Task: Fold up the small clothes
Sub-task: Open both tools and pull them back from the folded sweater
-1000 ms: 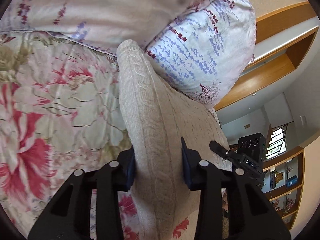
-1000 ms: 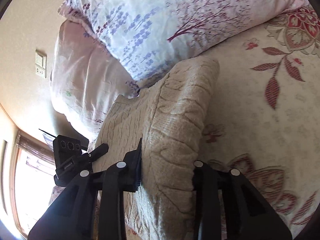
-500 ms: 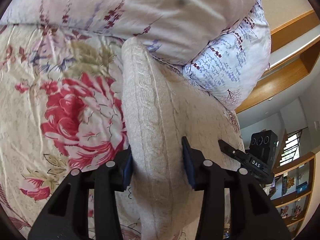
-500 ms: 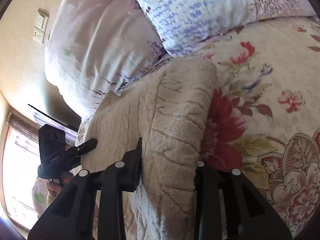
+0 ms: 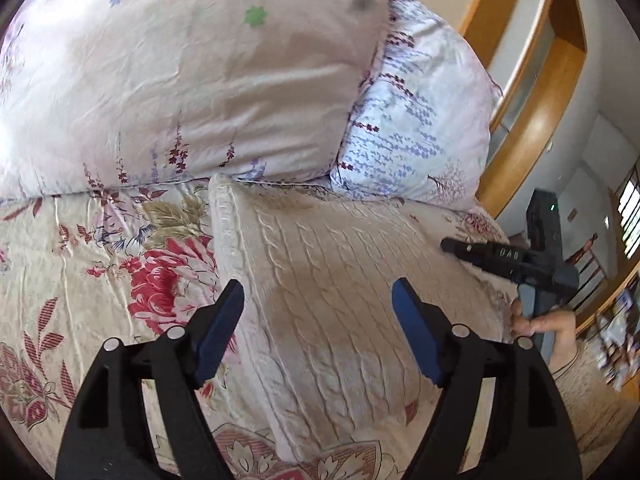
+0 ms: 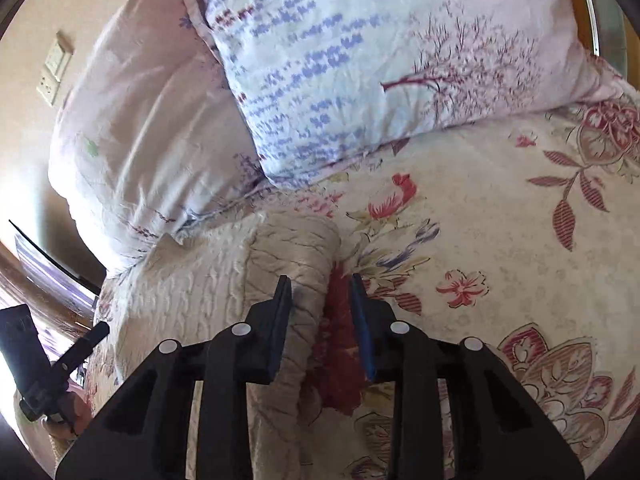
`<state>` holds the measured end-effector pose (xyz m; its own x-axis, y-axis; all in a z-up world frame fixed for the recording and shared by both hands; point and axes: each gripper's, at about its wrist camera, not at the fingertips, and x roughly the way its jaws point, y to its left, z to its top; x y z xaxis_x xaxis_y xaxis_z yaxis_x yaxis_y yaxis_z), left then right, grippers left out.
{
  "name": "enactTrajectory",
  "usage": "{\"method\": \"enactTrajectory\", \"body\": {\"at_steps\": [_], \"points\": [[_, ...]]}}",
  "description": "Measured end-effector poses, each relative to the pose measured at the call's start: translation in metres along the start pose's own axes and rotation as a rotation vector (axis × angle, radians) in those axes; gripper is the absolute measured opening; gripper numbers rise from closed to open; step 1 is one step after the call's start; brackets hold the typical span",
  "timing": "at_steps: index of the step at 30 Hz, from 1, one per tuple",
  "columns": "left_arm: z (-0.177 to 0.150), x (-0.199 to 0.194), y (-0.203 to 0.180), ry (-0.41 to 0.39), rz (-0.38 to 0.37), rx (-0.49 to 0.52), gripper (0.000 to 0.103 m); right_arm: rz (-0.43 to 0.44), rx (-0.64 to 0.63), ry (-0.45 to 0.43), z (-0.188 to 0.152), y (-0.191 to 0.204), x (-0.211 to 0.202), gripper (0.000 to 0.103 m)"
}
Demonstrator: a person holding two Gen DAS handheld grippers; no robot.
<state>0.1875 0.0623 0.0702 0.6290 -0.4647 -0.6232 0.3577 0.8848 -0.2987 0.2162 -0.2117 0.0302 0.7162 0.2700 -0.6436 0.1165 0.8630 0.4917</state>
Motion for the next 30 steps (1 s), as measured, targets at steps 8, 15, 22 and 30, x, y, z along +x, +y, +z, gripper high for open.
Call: {"method": "enactTrajectory", "body": {"at_steps": [8,15,22,30], "points": [[-0.031,0.002,-0.02,0.064,0.149,0.113,0.079,0.232,-0.23,0.07,-0.044,0.051,-0.03,0.032],[-0.045,0.034,0.001,0.154,0.251,0.103,0.081,-0.018,-0.346,0.128,-0.058,0.06,0.002,0.032],[-0.056,0.012,0.006,0.105,0.231,0.029,0.085,-0.065,-0.356,0.028,-0.07,0.063,-0.021,0.063],[-0.081,-0.013,-0.006,0.05,0.3,-0.029,0.101,-0.21,-0.401,-0.113,-0.107,0.071,-0.052,0.102]]}}
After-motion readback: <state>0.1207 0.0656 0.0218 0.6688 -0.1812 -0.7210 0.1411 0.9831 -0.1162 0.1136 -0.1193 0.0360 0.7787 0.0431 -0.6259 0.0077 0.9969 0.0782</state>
